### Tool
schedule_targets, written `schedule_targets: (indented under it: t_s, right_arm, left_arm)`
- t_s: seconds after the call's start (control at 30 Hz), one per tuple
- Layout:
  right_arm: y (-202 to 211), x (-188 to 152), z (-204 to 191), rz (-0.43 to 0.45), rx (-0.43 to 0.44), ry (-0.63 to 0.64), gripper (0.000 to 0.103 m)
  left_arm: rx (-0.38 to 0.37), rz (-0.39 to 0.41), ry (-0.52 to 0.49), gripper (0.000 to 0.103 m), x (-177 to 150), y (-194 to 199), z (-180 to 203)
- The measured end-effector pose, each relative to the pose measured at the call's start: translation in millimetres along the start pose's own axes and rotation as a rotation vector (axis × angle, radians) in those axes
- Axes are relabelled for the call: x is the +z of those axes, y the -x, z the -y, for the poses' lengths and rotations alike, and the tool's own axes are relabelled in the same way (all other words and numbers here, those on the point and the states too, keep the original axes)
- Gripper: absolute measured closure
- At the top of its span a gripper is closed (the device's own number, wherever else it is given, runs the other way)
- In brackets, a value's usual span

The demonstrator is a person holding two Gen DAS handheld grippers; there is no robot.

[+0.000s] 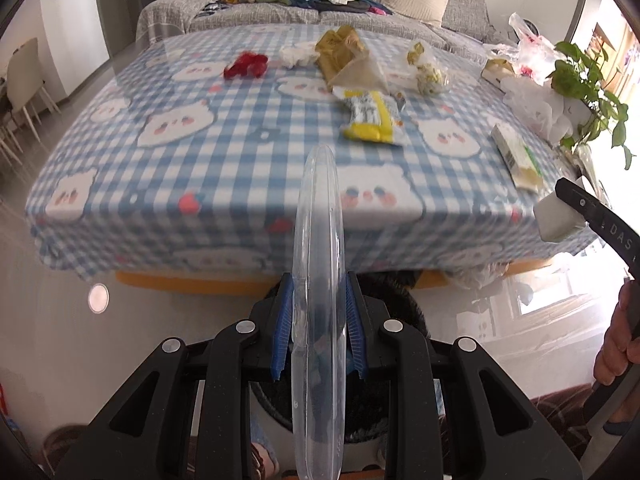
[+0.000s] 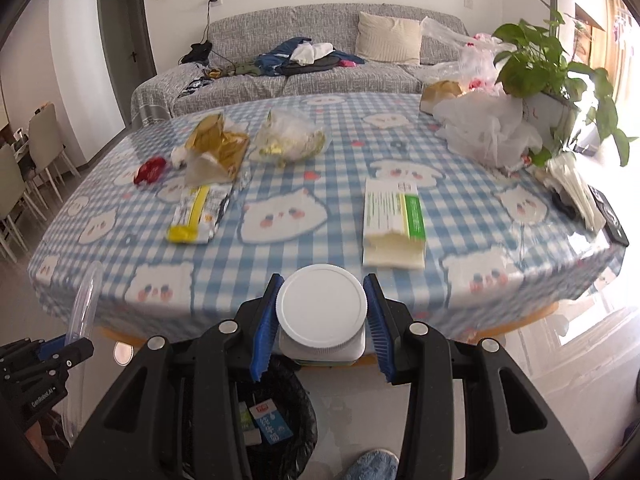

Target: Collect trash

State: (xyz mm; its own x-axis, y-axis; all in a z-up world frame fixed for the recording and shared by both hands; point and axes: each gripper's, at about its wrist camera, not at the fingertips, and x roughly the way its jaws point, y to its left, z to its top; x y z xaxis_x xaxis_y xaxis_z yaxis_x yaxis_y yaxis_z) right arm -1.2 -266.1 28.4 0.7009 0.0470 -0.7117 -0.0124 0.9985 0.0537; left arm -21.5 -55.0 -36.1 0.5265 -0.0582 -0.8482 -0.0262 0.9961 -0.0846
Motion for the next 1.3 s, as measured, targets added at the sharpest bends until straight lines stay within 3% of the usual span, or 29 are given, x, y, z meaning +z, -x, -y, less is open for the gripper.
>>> schedule_targets:
  t_s: [0.37,0.57,0.93,1.3]
  right_arm:
    - [3,-60,2,-0.071,0.011,-0.04,0.064]
    - [-16,-91,4,-0.129,-0.006,-0.039,0.064]
    - [-51,-114,8,-0.18,0.005,-0.051,0.064]
    - [-68,-125,22,-0.217,-0.04,-0.067,0.064]
  left_arm:
    - [-0.034,-0.026,0.016,0.079,-49,-4,0]
    - [-0.059,-0.059,0.025,0.078,-74,-22,6]
    - [-0.028,-0.08,0.003,0.078,-87,-70,17]
    - [-0.024,-0.124,-0.024,0.078,-93,-112,41]
